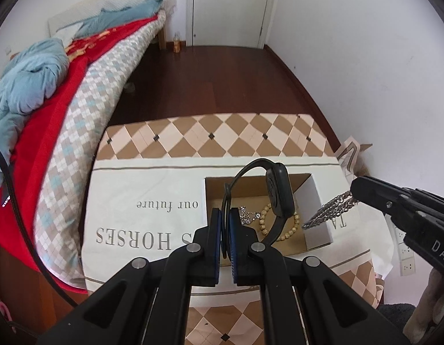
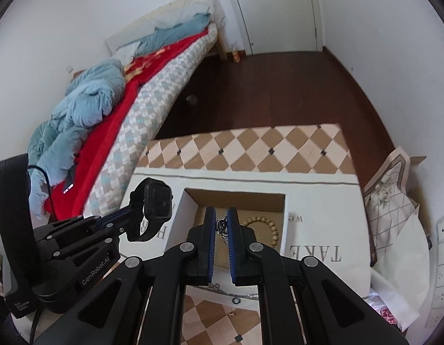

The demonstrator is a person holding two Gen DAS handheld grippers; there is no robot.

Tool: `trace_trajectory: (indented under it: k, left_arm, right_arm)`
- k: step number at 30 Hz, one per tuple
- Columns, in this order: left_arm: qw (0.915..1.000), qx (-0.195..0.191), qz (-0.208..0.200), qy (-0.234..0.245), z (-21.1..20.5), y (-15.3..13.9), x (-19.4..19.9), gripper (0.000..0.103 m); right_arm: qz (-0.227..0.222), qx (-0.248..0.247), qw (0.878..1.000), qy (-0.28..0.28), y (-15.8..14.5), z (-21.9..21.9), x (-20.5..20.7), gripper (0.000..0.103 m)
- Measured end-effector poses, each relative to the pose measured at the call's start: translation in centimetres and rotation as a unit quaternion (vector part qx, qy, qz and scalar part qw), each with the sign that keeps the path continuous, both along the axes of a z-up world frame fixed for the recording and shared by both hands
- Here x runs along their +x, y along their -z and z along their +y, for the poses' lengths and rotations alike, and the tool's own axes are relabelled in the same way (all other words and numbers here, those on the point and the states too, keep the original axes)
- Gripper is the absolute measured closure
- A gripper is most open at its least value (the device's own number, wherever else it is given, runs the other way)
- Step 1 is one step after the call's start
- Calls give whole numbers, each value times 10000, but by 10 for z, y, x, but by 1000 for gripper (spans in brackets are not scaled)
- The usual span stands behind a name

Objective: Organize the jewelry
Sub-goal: 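Lower the watch band and curb chain into the white box and release both, then withdraw both tools from the box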

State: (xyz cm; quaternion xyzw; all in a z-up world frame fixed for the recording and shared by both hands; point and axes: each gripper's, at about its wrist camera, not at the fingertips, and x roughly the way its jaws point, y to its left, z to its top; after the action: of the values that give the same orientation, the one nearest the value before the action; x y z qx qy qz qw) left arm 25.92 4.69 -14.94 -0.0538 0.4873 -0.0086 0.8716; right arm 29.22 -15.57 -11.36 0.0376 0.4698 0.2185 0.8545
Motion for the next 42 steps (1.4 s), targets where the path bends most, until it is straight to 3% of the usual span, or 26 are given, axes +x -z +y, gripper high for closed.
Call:
trace_trajectory:
  k: [6,11,15,16,17,18,20,23,25,26,30,42]
  left_arm:
    - [9984,-264,486,153,5,28,23,100]
    - [9923,-641,1051,144,7,43,38,90]
    - [9922,-776,969,95,11,37,39,90]
    - [9932,-707,924,47,12,34,38,85]
    - [9937,-677,896,29,14,31,38,75]
    - [9944,-661,829,-2,16,28,38,68]
    - [9962,-459,717,-157,21,22,37,22]
    - [9980,-47,511,-367,26,14,31,12]
    - [9973,296,496,-451,27,14,28,0]
    - [9966,438,482,-505,27,15,26,0]
    - [9953,616,440,-604,28,21,14,0]
    - [9935,825,80,-780,26,5,-29,0]
  right_arm:
    - [387,-107,9992,6,33,4,26,95]
    - [944,-9,9955,108,58,0,51,94]
    - [1209,-43,9924,213,68,-7,59,92]
    - [1203,-118,9923,261,67,-9,59,89]
    - [1194,-151,9923,276,66,-11,58,78]
    - [1196,-173,9923,278,65,-12,57,58]
    - [1151,-397,9920,324,62,-14,55,33]
    - [934,-866,9911,377,55,-13,49,28]
    - [789,-1384,9863,423,56,-10,42,9]
    - [714,-1582,9838,454,57,-9,39,0]
    - [562,-2027,9765,469,62,-6,25,0]
    - [447,-1759,9810,689,52,-9,-20,0]
